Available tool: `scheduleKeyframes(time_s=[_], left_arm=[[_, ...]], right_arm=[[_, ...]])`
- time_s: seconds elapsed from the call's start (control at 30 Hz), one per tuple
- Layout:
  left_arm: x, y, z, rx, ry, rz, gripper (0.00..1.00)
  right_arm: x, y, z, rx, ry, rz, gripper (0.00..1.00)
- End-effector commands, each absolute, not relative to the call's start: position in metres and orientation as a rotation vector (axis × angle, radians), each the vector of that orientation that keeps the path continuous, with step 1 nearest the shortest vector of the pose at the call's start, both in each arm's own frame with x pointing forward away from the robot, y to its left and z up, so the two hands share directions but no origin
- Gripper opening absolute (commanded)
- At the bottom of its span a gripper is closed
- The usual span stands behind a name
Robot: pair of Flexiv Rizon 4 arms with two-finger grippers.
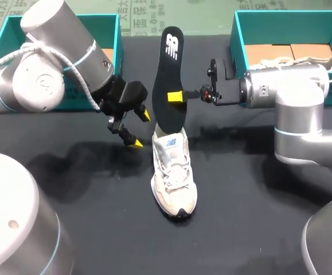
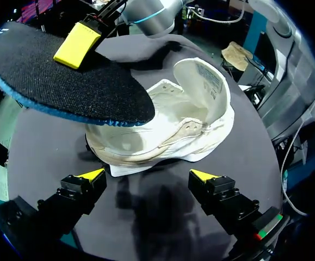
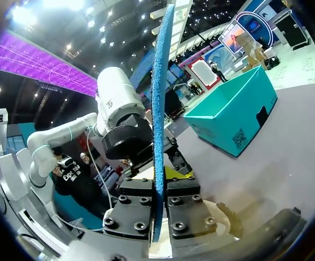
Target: Take the shoe out of the shoebox, open the shoe tongue, remove and reinsert the insole, then place the shoe into the shoebox
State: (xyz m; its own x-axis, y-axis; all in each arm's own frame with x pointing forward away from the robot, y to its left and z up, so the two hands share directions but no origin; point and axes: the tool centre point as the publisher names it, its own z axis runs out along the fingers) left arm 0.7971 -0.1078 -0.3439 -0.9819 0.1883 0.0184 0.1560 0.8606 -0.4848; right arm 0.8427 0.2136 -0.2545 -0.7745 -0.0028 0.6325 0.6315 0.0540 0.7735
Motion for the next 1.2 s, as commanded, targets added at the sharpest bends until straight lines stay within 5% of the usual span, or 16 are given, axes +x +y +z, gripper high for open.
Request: scheduleKeyframes(time_s=[0.03, 1.2], left_arm=[[0.795, -0.107, -0.344, -0.275, -2.971, 0.764, 1.00], [0.787, -0.109, -0.343, -0.275, -2.997, 0.763, 1.00]], right_arm=[[0.846, 0.215, -0.255, -0.622, -1.868, -1.760, 0.00], [0.846, 0.215, -0.268, -0.595, -1.868, -1.964, 0.00]])
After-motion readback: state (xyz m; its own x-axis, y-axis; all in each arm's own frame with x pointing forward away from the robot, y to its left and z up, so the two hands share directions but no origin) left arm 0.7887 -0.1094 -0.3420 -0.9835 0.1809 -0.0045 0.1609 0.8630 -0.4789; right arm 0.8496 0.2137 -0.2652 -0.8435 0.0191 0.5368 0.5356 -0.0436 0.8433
